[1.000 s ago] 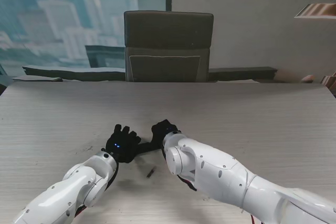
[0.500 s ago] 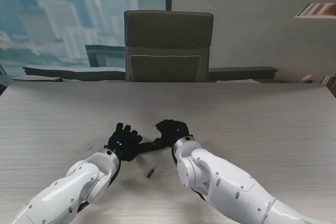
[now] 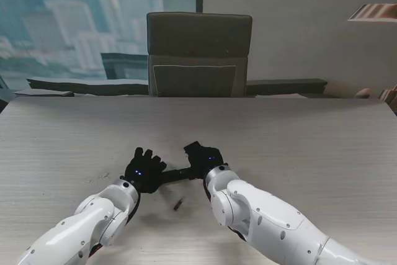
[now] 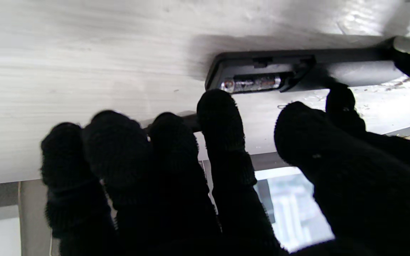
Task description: Install the batteries into the remote control and close the cover
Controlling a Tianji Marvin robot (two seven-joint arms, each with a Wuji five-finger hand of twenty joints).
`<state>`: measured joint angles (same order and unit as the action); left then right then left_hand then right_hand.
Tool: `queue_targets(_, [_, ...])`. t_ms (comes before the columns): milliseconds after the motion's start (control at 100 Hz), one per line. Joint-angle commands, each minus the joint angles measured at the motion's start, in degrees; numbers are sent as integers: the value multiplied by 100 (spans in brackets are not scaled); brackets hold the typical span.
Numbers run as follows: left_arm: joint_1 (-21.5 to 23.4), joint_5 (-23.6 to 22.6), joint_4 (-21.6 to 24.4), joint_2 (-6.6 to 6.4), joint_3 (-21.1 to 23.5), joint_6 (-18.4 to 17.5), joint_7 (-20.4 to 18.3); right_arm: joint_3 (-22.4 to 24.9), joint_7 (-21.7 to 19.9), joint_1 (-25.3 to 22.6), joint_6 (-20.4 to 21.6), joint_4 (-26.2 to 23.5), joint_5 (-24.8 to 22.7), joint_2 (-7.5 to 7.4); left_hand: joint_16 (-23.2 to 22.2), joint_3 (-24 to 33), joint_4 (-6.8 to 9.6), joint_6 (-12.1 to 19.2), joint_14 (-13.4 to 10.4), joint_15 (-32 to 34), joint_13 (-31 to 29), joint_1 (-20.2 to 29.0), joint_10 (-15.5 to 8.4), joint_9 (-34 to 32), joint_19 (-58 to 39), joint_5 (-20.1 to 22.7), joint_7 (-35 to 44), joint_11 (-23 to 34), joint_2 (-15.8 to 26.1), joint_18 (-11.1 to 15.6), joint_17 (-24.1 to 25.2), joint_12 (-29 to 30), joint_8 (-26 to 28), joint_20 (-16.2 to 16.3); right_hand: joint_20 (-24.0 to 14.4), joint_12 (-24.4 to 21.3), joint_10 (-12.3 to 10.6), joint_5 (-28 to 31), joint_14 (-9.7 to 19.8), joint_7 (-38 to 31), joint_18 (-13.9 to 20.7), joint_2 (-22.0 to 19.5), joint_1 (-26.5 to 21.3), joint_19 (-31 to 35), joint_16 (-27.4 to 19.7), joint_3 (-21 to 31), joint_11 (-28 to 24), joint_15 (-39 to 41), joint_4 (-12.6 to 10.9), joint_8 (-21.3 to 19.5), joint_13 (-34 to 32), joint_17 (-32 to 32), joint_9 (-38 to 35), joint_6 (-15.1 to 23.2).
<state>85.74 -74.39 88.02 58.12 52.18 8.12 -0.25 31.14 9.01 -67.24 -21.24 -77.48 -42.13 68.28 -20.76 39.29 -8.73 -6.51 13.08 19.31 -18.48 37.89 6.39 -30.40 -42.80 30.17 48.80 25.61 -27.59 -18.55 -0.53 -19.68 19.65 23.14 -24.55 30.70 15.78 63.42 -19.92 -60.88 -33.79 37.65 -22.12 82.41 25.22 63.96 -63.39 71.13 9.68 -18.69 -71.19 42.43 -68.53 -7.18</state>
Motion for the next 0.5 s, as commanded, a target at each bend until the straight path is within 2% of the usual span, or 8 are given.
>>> queue_targets(0, [92,2,-116,-17,-49,-12,-186,-55,-56,84,-1,204,86,77,31,65,216,1207,25,46,25,505,-12,21,-53,554,1135,65,70,-21,45,-48,351,-108,-75,-17,87,266,132,-211,39,-60,4,152,56,116,-169,225,42,67,-283,145,-249,112])
queue_targets(60, [102,-8,-110,-17,-37,-12,-188,-103,-19,162,-45,363,211,144,32,62,216,1207,29,44,30,502,-16,16,-54,553,1133,67,64,-24,43,-49,350,-108,-67,6,93,379,131,-171,24,-224,139,203,93,53,-185,328,-164,-75,-292,203,-309,94])
queue_targets(80, [106,-10,-108,-17,-32,-8,-188,-122,2,189,-67,423,260,173,31,65,218,1208,31,45,28,506,-13,15,-54,553,1132,68,64,-24,42,-49,350,-107,-47,34,94,415,131,-43,22,-242,153,227,108,29,-185,357,-239,-357,-292,214,-325,90])
queue_targets(220, [108,0,-108,-13,-22,16,-191,-266,66,366,-154,759,460,308,31,66,216,1207,28,45,33,510,-12,23,-52,548,1123,68,63,-27,47,-50,349,-108,-56,60,79,512,156,-29,17,-376,196,300,167,13,-222,490,-348,-576,-298,297,-403,110])
queue_targets(330, [109,0,-111,-13,-18,6,-184,-352,50,445,-171,896,523,353,31,68,216,1206,34,47,30,510,-13,23,-58,545,1118,68,66,-27,41,-50,350,-106,-58,68,59,574,167,-27,15,-383,124,327,205,17,-237,564,-343,-626,-298,339,-461,148])
queue_targets(490, [123,-6,-106,-13,-2,9,-174,-435,-19,498,-193,977,569,371,31,64,215,1197,33,47,37,505,-14,22,-60,544,1111,67,66,-25,44,-49,347,-105,-38,87,53,602,183,-123,-10,-227,-16,350,277,118,-234,636,-105,-375,-292,381,-520,190])
